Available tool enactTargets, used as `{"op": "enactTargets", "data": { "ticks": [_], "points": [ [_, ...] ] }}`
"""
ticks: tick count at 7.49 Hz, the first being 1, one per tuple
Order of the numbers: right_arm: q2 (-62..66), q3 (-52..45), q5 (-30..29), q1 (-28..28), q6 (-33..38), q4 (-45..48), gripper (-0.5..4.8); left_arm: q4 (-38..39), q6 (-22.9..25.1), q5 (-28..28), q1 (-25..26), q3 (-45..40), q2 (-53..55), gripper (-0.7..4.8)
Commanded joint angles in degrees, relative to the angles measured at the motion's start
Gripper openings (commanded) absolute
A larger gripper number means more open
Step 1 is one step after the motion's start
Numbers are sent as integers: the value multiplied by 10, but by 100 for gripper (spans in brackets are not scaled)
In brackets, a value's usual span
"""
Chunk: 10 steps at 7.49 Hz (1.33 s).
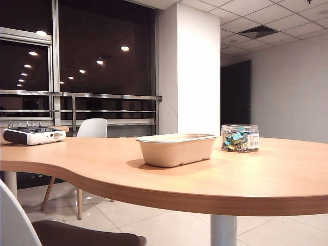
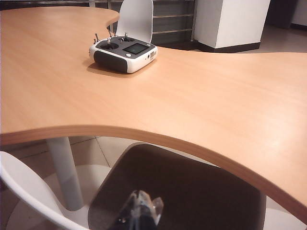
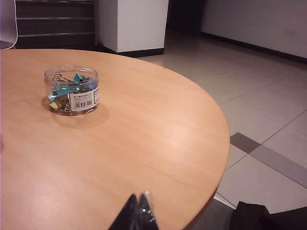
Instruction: Pick up the box filled with clips, pour some clips from it into the rectangular paper box, and then put the clip box back on the table.
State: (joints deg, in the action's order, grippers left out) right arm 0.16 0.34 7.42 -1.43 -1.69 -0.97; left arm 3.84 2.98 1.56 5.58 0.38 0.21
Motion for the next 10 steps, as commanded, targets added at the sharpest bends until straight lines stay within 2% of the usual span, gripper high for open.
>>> {"op": "enactTargets", "data": {
  "ticks": [1,3,4,5,6,8,9,10],
  "points": [
    [-1,-1,-1,-1,2,8,26,-7,0,2,0,0,-1,-6],
    [-1,-1,-1,-1,2,13,17,-7,0,2,0,0,-1,-6],
    [-1,1,-1,-1,2,30,5,-15,-17,2,0,2,-1,-6],
    [4,117,6,-1,33,25,-1,-17,-131,6,0,116,19,-6],
    [95,215,24,0,33,46,-1,-19,-144,-21,0,232,139,-6],
    [235,329,32,-1,33,92,-1,-19,-144,-82,0,351,288,-6],
    [416,487,27,-1,39,87,-1,-29,-146,-198,-1,463,435,-6],
    [502,560,10,-1,39,86,-1,-29,-146,-248,-7,504,490,-6]
  ]
}}
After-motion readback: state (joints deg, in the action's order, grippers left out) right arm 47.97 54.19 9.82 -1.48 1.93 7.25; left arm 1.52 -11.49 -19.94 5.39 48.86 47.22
